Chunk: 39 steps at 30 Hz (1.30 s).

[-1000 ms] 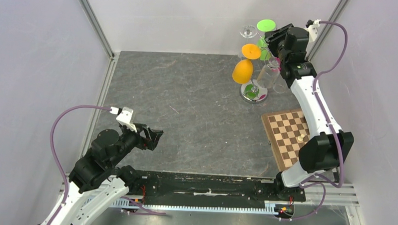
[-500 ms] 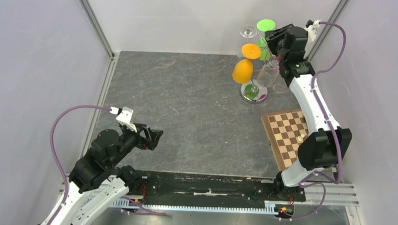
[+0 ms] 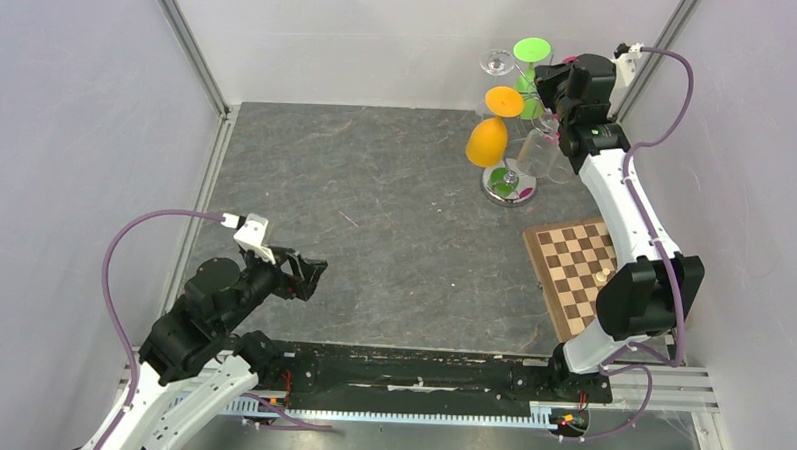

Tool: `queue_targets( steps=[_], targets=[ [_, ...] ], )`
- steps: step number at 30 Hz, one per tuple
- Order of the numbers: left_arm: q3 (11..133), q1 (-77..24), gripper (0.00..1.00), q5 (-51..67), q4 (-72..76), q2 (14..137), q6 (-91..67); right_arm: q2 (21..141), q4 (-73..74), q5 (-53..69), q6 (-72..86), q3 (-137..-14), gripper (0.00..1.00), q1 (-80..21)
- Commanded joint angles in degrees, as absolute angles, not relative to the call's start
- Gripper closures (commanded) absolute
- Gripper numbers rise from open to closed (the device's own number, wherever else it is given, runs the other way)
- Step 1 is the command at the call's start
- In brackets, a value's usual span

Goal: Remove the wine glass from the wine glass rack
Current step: Move the wine rack to the center of the board.

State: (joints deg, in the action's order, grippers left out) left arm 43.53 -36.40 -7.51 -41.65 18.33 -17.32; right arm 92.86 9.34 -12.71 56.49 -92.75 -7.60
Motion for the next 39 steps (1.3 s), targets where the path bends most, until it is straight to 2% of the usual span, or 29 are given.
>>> queue_targets(
  steps=[1, 3, 11, 17, 39],
  targets=[
    [43.3, -36.5, 0.13, -8.7, -40.3, 18.9, -18.9, 92.0, 2.2, -13.3, 57.8, -92.1, 0.94, -7.5],
    [43.3, -36.5, 0.13, -8.7, -40.3, 18.9, -19.0, 91.5, 1.6, -13.4, 57.9, -91.4, 1.0, -7.5],
    [43.4, -36.5, 0.13, -8.7, -40.2, 19.0, -18.9, 87.6, -7.0, -12.9, 59.4, -84.6, 1.0, -7.2],
    [43.3, -36.5, 0.13, -8.5, -40.3, 19.3, -18.9, 86.5, -10.3, -11.8, 60.2, -84.2, 1.0, -7.1],
    [43.3, -36.5, 0.13, -8.4, -40.2, 18.9, -18.9, 87.1, -11.9, -8.9, 61.2, -92.8, 1.0, -7.2]
  ],
)
